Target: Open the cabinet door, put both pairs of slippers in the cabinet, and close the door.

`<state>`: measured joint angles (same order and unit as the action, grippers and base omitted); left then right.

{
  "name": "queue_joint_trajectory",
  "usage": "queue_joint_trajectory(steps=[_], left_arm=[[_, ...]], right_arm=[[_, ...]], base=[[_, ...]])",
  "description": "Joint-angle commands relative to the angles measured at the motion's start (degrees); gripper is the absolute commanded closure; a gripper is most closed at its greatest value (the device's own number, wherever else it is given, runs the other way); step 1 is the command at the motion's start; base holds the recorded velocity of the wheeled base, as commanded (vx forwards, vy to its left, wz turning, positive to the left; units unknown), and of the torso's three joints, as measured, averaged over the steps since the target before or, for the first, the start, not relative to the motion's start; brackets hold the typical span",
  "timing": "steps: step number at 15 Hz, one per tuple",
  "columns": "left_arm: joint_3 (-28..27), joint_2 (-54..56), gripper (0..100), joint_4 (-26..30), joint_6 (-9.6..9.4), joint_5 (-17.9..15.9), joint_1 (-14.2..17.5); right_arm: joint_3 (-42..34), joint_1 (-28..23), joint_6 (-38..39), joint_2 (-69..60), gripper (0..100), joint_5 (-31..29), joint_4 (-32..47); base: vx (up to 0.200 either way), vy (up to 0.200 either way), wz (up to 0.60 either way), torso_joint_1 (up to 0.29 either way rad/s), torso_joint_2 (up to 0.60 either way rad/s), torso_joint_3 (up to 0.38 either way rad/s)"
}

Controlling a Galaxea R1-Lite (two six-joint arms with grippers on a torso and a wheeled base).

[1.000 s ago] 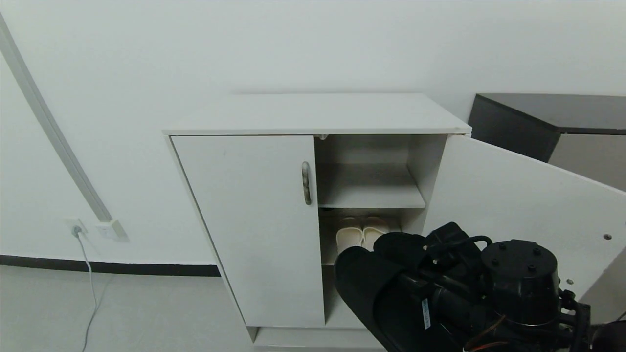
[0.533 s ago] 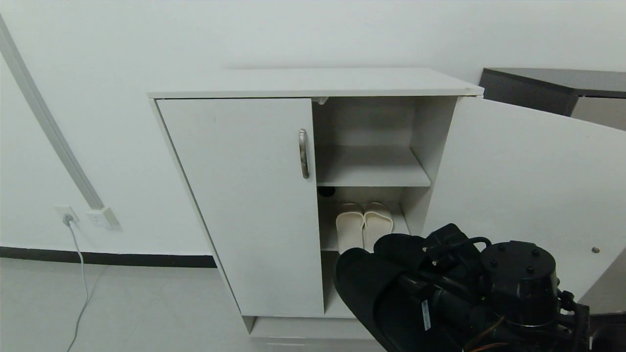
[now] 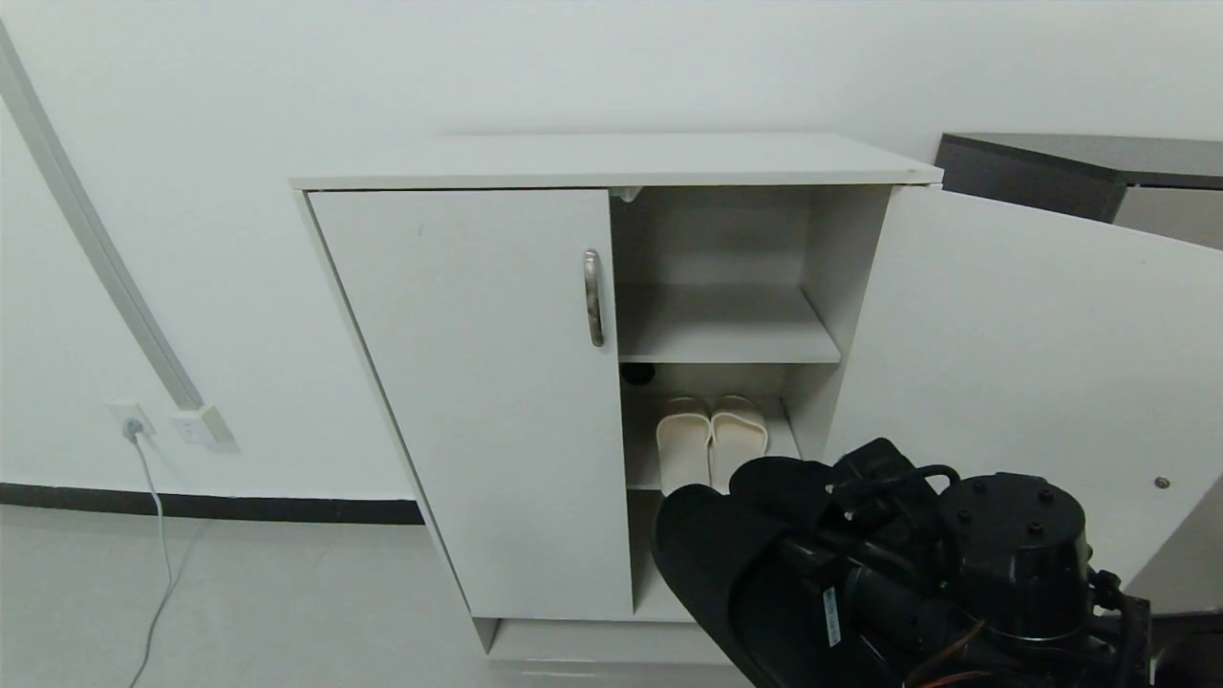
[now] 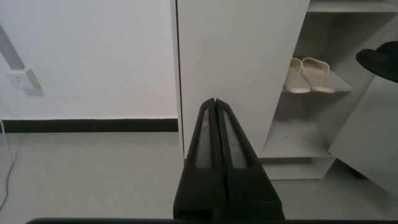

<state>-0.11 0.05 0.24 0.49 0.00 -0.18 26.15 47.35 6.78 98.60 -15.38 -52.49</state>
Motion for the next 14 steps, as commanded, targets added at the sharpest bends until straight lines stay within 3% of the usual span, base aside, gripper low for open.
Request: queue_joint_trajectory(steps=[1,4,6,14], left_arm=[[0.0,0.0,100,0.0,0.04,0.0,0.0],[0.0,0.0,100,0.0,0.04,0.0,0.0],[0.0,0.0,100,0.0,0.04,0.0,0.0],[0.0,0.0,100,0.0,0.04,0.0,0.0]], right_arm=[[-0.1,0.0,0.0,0.0,100,0.0,0.0],[-0.2,0.5,0.0,0.1,100,0.0,0.0],[-0.3,0.8,0.0,0.1,100,0.0,0.0],[1.2,1.7,-0.2,2.7,100,-1.5,-3.7]], base=[[0.000,0.000,0.00,-0.007,0.09,0.154],[0.000,0.000,0.00,-0.004,0.12,0.082],[0.000,0.000,-0.60,0.002,0.03,0.017],[0.000,0.000,0.00,0.000,0.00,0.000]])
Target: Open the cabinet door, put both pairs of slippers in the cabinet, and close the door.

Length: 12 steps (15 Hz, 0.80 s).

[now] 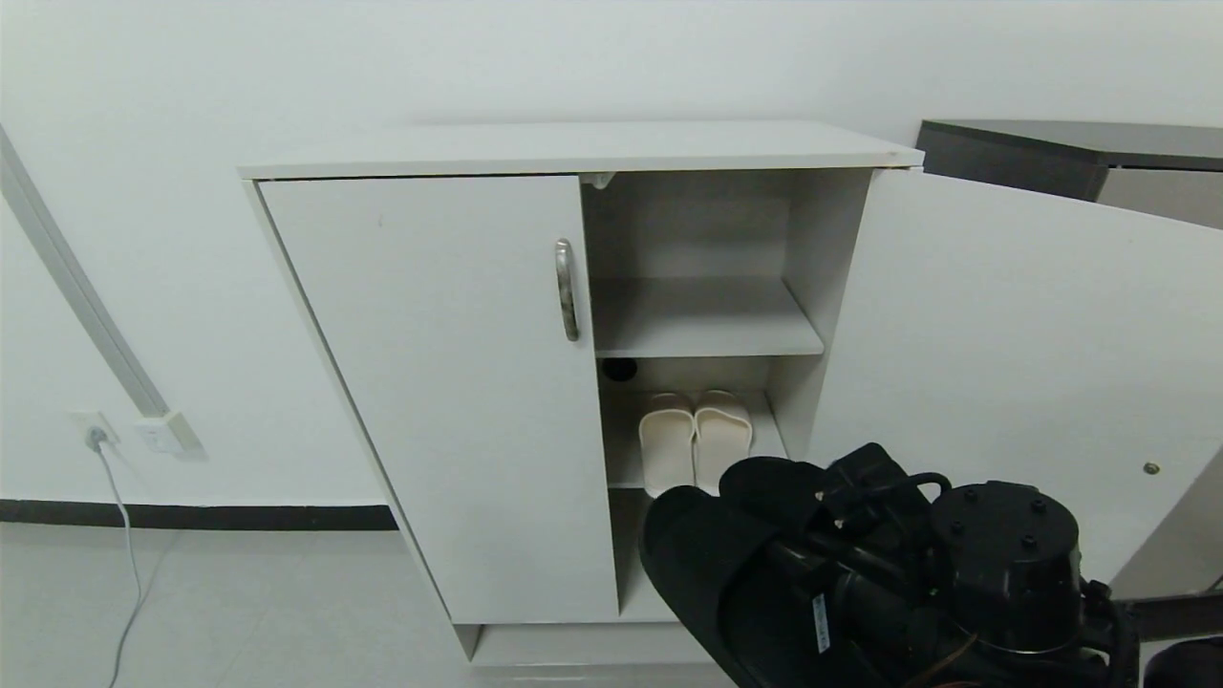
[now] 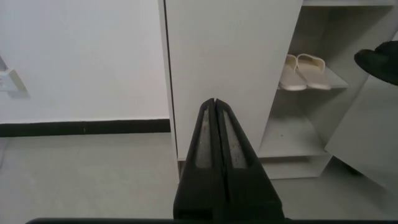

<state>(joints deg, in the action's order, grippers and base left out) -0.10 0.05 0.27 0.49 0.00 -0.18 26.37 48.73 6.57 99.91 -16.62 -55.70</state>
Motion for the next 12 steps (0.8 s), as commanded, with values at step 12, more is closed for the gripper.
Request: queue_joint_trajectory(steps=[12], left_arm=[[0.0,0.0,100,0.0,0.04,0.0,0.0]], right_arm=[[42.5,4.4,8.4,9.3,100,-29.8,29.9]], base=[[0.000,0.000,0.00,0.000,0.00,0.000]])
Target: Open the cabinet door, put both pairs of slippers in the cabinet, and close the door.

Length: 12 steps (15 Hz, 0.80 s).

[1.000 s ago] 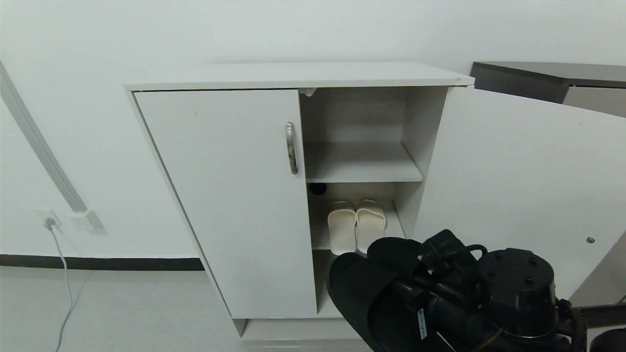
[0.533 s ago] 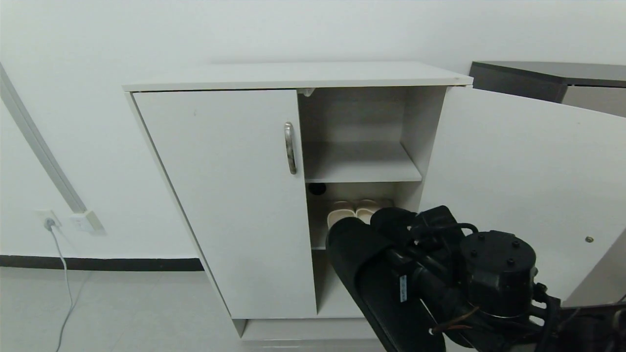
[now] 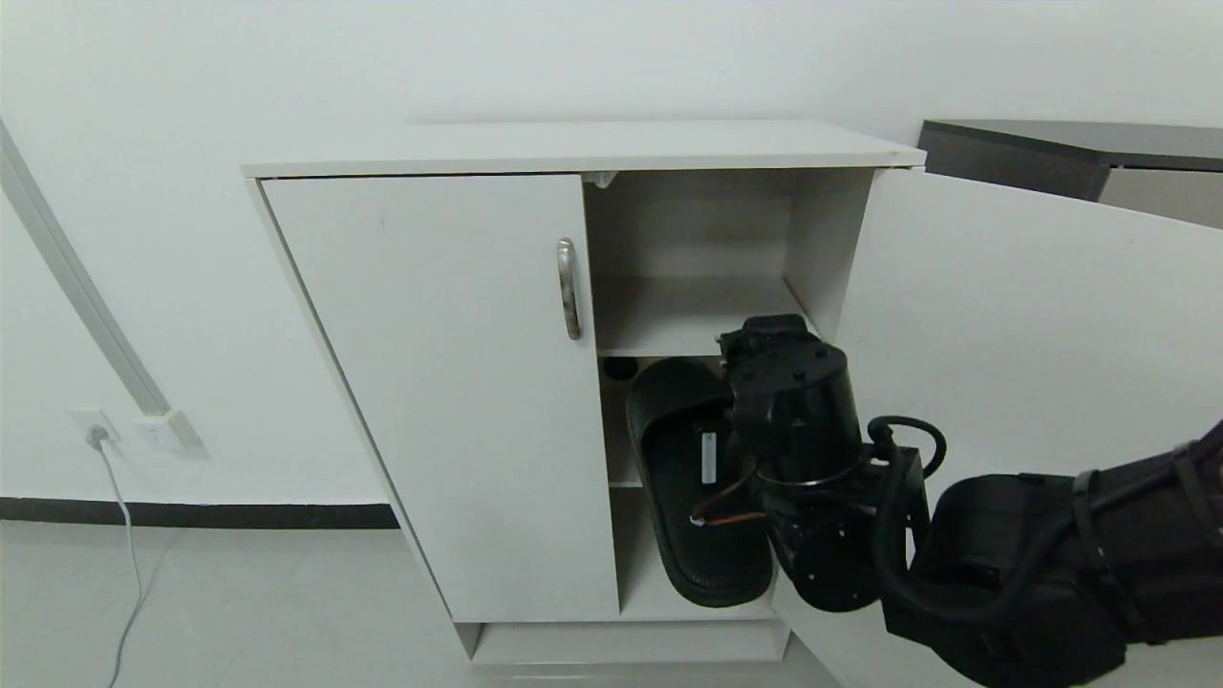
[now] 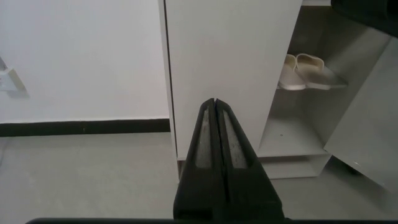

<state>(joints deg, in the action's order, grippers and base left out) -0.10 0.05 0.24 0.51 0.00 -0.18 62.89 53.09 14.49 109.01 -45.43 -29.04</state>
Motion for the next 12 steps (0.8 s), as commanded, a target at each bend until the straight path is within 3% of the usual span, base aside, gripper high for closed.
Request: queue_joint_trajectory(steps=[1,3,12], left_arm=[[0.0,0.0,100,0.0,0.02,0.0,0.0],[0.0,0.0,100,0.0,-0.16,0.0,0.0],[0.0,0.0,100,0.0,-0.25,-0.1,0.0]], right_arm=[[7.9,0.0,0.4,0.3,100,-1.0,5.4],[10.8,0.0,1.1,0.9,100,-1.0,8.3],[8.6,0.0,3.6,1.6,100,-0.9,9.3]], base=[[0.000,0.000,0.00,0.000,0.00,0.000],[0.000,0.000,0.00,0.000,0.00,0.000],[0.000,0.000,0.00,0.000,0.00,0.000]])
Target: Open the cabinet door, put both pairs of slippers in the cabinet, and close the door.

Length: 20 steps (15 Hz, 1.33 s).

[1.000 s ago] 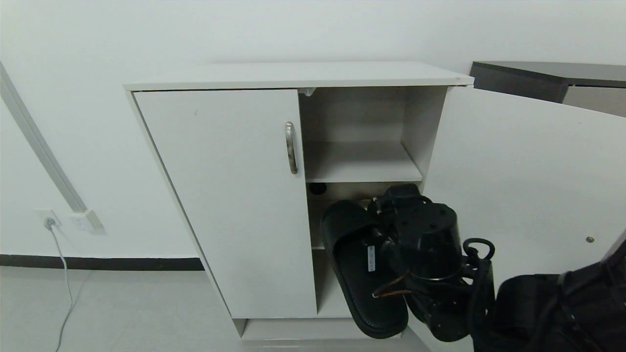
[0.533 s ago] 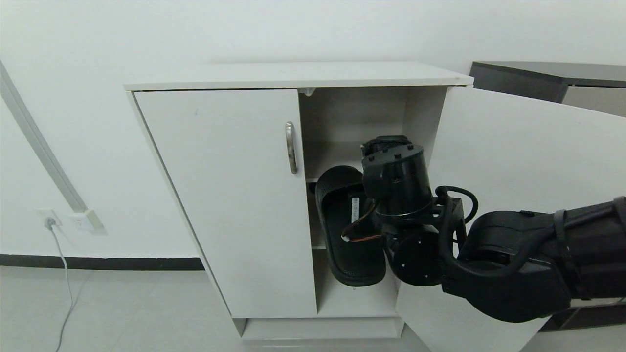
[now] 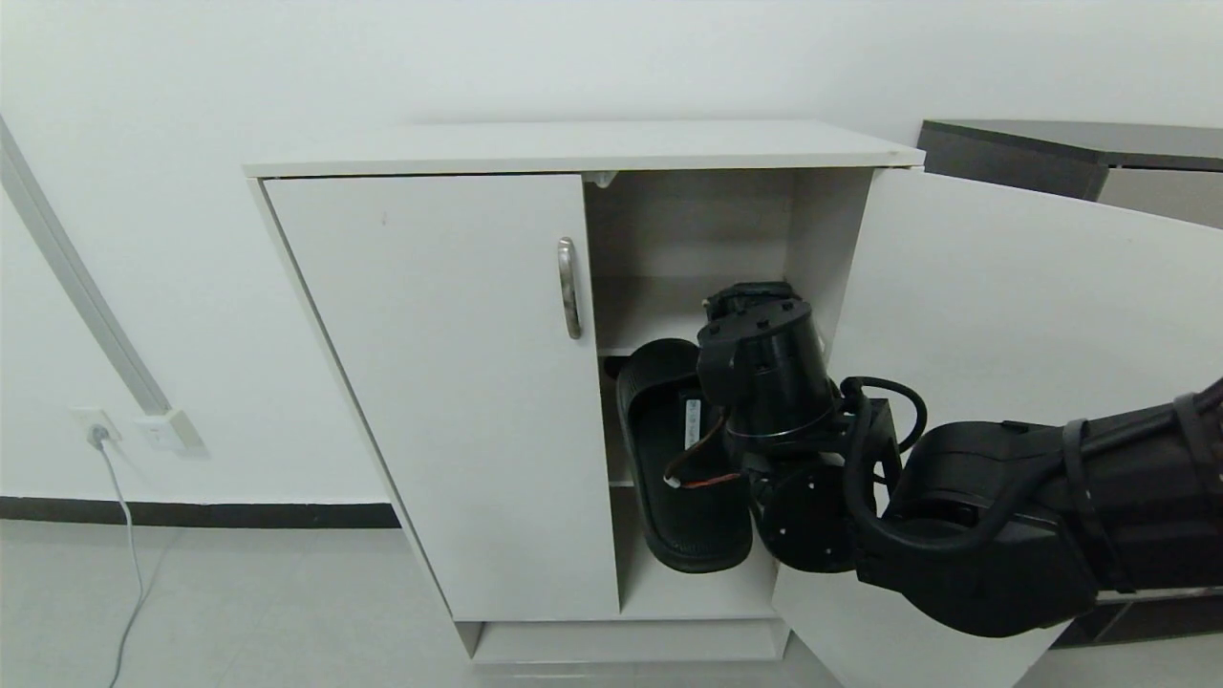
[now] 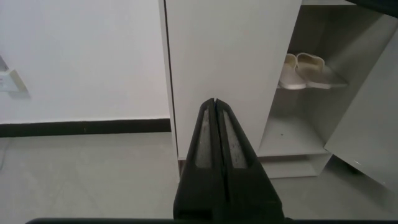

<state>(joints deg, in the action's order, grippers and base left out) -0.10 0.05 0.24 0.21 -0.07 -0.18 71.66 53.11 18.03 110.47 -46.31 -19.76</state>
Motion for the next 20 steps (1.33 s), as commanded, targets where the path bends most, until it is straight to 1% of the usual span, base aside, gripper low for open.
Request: queue_joint_trajectory(steps=[1,3,15,19,20], left_arm=[[0.0,0.0,100,0.0,0.06,0.0,0.0],[0.0,0.0,100,0.0,0.06,-0.1,0.0],[0.0,0.0,100,0.0,0.06,0.0,0.0],[0.0,0.0,100,0.0,-0.03,0.0,0.0],[0.0,0.0,100,0.0,-0.03,0.0,0.0]], right_arm=[[-0.3,0.0,0.1,0.1,100,0.0,0.0],[0.0,0.0,0.0,-0.2,100,0.1,0.0],[-0.2,0.0,0.0,-0.1,100,0.1,-0.3],[-0.6,0.0,0.0,-0.1,100,0.4,-0.5],[-0.2,-0.5,0.0,0.1,100,2.0,-0.4]], base=[[0.000,0.000,0.00,0.000,0.00,0.000],[0.000,0.000,0.00,0.000,0.00,0.000],[0.200,0.000,0.00,0.000,0.00,0.004],[0.000,0.000,0.00,0.000,0.00,0.000],[0.000,0.000,0.00,0.000,0.00,0.000]])
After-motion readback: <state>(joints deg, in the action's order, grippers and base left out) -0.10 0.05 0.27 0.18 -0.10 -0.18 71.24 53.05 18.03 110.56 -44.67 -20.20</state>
